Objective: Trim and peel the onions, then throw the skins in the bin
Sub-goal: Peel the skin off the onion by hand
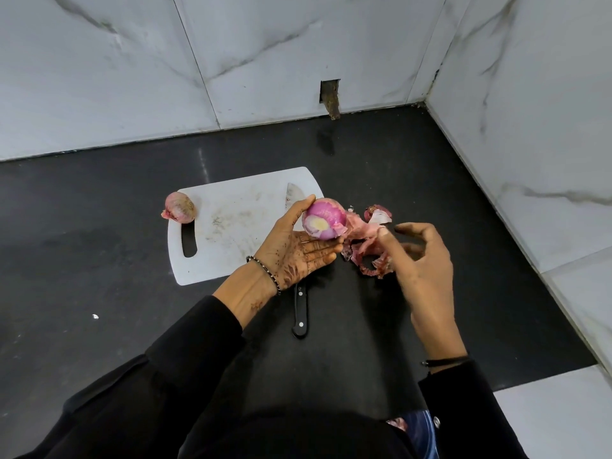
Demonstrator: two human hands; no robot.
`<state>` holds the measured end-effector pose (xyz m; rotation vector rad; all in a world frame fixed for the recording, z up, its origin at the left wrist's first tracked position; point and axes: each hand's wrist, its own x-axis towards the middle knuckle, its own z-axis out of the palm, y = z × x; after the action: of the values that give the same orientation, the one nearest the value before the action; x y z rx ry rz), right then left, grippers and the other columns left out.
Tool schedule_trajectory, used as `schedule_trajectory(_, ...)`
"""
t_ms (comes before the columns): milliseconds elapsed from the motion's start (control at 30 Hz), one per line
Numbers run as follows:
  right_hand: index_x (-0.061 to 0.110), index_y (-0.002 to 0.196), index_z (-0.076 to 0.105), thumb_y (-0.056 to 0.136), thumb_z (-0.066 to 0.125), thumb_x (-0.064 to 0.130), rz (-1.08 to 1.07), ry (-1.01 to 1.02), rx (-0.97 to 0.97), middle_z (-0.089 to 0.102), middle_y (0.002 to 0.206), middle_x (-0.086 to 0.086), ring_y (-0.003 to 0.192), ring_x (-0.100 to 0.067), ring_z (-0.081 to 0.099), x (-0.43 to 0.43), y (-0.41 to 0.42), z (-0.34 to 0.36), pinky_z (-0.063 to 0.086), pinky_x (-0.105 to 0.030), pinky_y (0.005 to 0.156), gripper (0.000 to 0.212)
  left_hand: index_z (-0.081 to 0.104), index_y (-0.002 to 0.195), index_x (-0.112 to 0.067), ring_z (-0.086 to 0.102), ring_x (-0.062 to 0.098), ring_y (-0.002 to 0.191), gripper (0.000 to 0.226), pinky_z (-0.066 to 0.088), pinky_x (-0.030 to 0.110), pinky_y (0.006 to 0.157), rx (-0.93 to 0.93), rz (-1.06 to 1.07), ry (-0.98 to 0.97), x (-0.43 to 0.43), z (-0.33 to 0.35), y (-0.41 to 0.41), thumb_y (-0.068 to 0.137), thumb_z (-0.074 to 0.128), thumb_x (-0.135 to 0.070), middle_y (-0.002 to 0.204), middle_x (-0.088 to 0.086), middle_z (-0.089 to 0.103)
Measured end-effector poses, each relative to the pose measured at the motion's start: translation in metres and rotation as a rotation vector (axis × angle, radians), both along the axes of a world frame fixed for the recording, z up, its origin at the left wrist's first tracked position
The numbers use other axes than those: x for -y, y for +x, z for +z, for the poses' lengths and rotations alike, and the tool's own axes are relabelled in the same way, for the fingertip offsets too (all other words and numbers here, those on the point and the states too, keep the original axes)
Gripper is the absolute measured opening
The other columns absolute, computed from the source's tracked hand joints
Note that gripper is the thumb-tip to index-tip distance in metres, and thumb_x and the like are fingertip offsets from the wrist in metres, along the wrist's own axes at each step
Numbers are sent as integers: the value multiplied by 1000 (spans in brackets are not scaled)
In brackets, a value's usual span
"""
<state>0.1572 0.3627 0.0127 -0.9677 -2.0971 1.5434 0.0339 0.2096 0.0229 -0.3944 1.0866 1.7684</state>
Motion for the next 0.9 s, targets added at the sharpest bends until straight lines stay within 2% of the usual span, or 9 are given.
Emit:
schedule_trajectory(100,35,114,66,90,76,40,204,101,-64,70,104,17,95,0,67,10,-2,7,53,-16,75,26,60,123,5,67,26,84,80,59,31,74,19,-6,26,-3,1,1,70,70,-55,105,20,67)
schedule_trajectory(200,29,123,66,88,79,33,312,220,-118,69,108,15,96,-3,67,19,-9,7,53,-14,76,37,58,127,1,66,25,92,72,59,32,80,59,-6,61,-6,4,5,79,69,-51,110,19,67)
schedule_trajectory(267,24,122,67,89,78,27,302,316,-150,67,110,14,95,-4,66,21,-13,5,54,-18,76,35,58,128,0,65,25,93,70,57,33,84,78,7,68,-8,5,6,82,68,-51,110,18,66)
schedule_trajectory(367,19,113,71,95,71,17,266,398,-189,68,104,13,92,-7,66,19,-15,3,55,-26,76,18,59,127,0,66,26,92,71,58,33,83,81,10,51,-7,5,5,83,66,-55,107,19,67)
schedule_trajectory(533,23,109,68,98,66,19,178,376,-173,67,105,14,97,1,63,14,-14,7,50,-12,81,11,59,125,2,66,25,85,74,58,31,76,70,-21,14,-4,5,6,80,66,-57,106,19,66)
schedule_trajectory(667,23,112,68,100,64,23,123,348,-140,67,108,14,99,2,63,5,-11,3,50,-12,83,13,61,120,4,67,27,82,75,59,31,73,67,-16,-6,-3,2,6,75,69,-55,104,20,66)
schedule_trajectory(767,20,112,72,101,61,27,153,380,-48,67,109,10,98,2,61,-1,-11,-6,45,-8,84,17,62,118,3,67,30,91,69,59,33,77,37,-30,-21,-2,0,7,79,68,-54,108,22,67)
schedule_trajectory(900,21,107,74,97,68,21,177,377,-1,67,107,9,92,4,62,-3,-7,-11,43,-4,77,12,59,119,-7,69,31,103,53,57,38,89,-173,-45,-93,-2,-3,9,82,71,-43,111,22,70)
